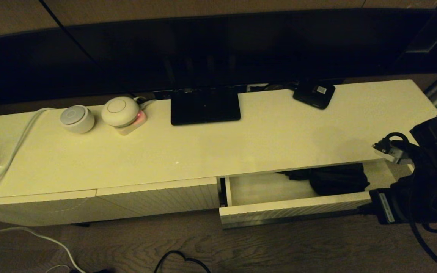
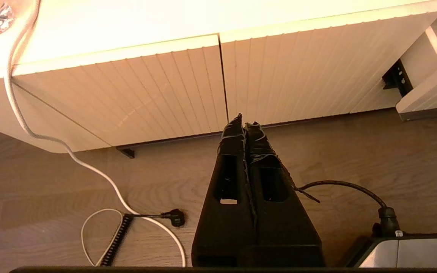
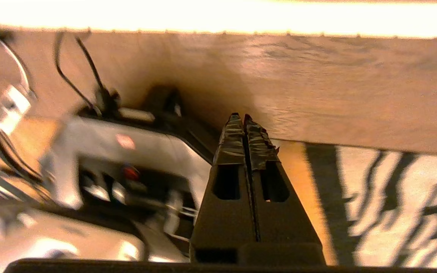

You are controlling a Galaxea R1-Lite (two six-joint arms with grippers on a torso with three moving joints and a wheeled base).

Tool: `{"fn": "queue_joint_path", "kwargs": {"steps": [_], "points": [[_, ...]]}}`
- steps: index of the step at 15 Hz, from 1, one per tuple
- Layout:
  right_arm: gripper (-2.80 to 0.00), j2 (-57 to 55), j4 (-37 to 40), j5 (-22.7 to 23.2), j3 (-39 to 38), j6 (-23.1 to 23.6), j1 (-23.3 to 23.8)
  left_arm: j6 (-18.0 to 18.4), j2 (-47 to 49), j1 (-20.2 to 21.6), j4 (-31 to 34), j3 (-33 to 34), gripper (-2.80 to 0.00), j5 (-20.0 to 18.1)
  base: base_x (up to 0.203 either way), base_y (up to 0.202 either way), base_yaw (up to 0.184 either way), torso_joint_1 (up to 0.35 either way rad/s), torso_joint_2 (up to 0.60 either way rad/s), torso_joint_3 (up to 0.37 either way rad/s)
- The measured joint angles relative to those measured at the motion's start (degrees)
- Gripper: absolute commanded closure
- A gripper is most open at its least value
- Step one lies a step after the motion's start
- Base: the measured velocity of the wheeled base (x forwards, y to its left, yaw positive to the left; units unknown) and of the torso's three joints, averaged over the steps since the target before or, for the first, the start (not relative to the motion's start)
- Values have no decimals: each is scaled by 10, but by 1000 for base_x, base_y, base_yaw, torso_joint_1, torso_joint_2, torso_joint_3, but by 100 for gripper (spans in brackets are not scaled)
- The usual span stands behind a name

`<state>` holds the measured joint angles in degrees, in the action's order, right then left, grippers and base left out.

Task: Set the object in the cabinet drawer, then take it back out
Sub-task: Open the drawer

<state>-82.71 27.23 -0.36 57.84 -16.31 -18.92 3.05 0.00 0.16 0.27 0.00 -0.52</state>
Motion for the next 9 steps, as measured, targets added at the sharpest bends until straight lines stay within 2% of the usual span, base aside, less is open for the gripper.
{"fn": "queue_joint_path", "kwargs": {"steps": [2,9], "points": [[0,-27,-8,-26,14,-23,-10,0,0,0,0,0,0,0,0,0,0,0,0,0],[0,-98,-90,-96,20,-25,-22,0,0,0,0,0,0,0,0,0,0,0,0,0]]}}
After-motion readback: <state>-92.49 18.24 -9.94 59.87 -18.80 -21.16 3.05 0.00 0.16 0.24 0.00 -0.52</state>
